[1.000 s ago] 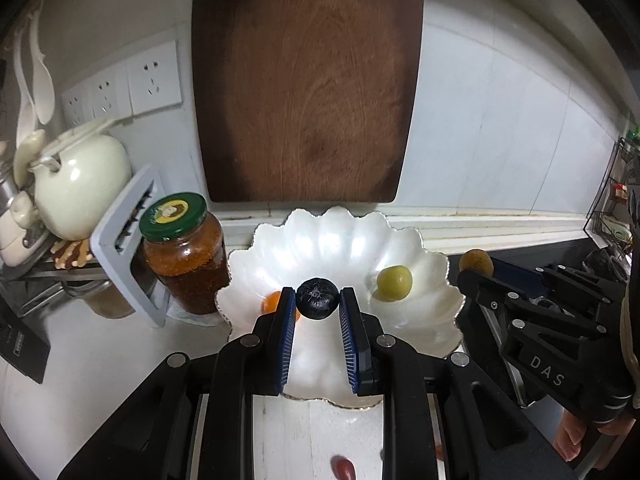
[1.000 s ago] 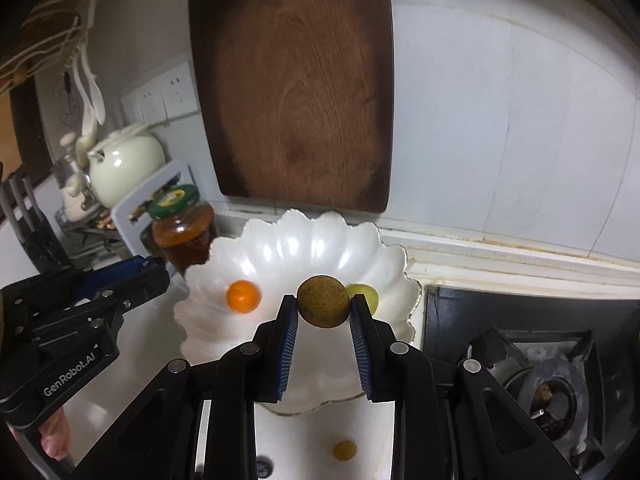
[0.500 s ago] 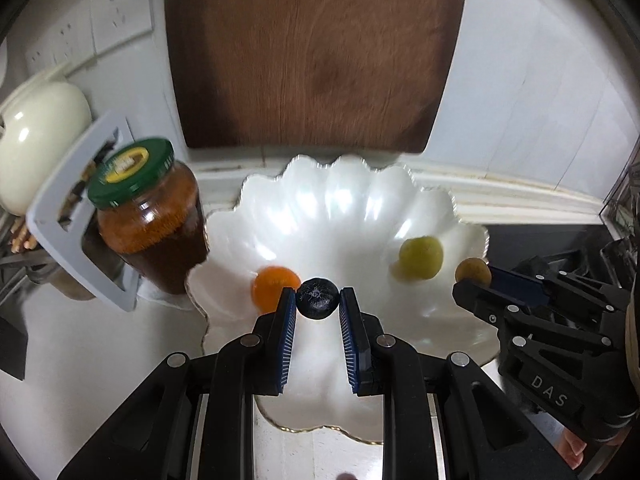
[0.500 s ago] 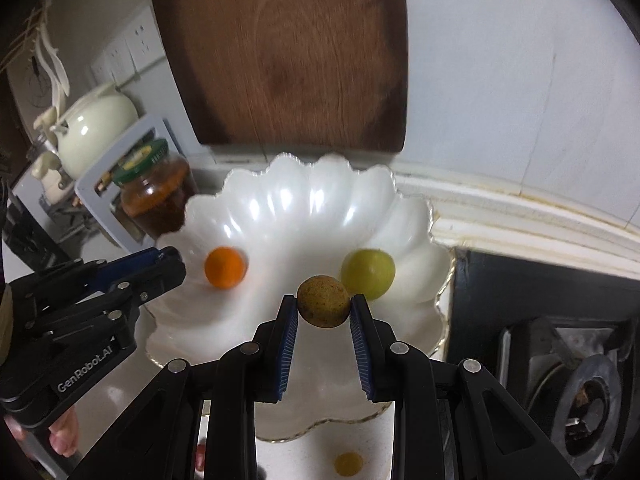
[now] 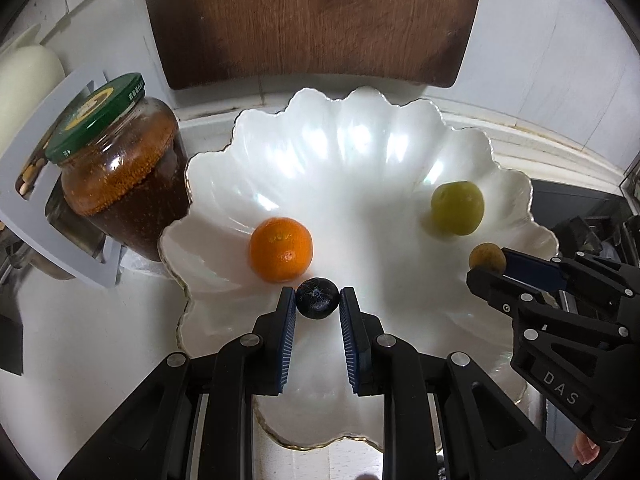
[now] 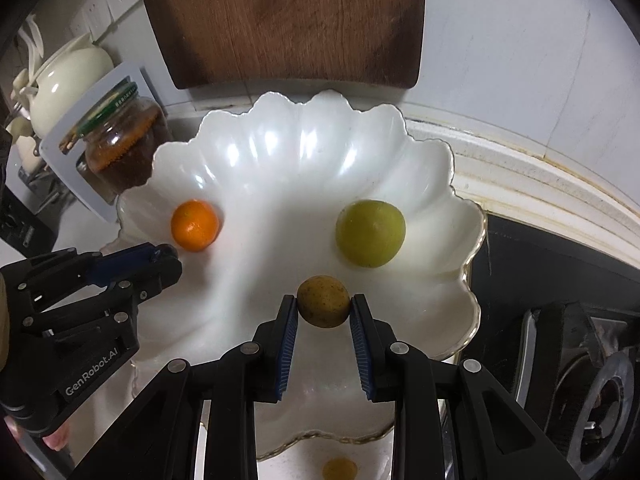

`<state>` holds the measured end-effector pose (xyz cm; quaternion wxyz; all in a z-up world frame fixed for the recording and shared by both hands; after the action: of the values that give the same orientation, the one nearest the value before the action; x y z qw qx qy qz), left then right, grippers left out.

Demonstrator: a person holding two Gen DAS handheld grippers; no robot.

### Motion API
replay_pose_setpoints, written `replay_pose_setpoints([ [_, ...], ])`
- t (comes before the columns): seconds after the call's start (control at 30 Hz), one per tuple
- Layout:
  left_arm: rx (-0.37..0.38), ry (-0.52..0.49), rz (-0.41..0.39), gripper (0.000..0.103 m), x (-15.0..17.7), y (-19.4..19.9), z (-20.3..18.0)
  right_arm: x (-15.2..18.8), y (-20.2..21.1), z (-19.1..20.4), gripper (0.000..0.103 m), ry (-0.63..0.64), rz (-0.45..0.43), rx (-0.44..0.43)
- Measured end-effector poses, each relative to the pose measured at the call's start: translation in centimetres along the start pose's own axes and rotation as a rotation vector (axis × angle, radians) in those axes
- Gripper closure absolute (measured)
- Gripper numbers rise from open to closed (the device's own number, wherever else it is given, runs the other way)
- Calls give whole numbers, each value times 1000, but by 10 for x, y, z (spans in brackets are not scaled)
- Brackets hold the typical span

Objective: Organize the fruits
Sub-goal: 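Open both tools to drop the blueberry and yellow-brown fruit into the bowl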

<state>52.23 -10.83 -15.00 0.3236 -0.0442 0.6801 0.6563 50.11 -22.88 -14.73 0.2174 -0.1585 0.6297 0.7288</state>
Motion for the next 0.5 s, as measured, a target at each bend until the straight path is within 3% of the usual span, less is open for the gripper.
replay_pose_setpoints([
  [0.13, -13, 3, 7, 67, 2, 0, 0, -1, -1, -3, 72, -12, 1, 1],
  [0.23, -16, 9, -5, 63, 2, 5, 1, -3, 0, -7, 61, -30, -3, 10],
  [0.5, -60, 12, -85, 55, 3, 41, 4, -1, 32, -10, 60, -19, -83, 33],
])
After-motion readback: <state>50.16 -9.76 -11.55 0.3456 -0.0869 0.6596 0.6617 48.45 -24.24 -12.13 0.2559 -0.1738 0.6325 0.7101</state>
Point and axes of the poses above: each gripper's, at about its wrist camera, not at the fingertips, and y roughly against the way its jaws point, z to its left, x to its underside, the point moved 3 cm from there along -y, roughly the way its jaws point, and after that the axes turned 7 degrees about -y, right-handed, at the moved point
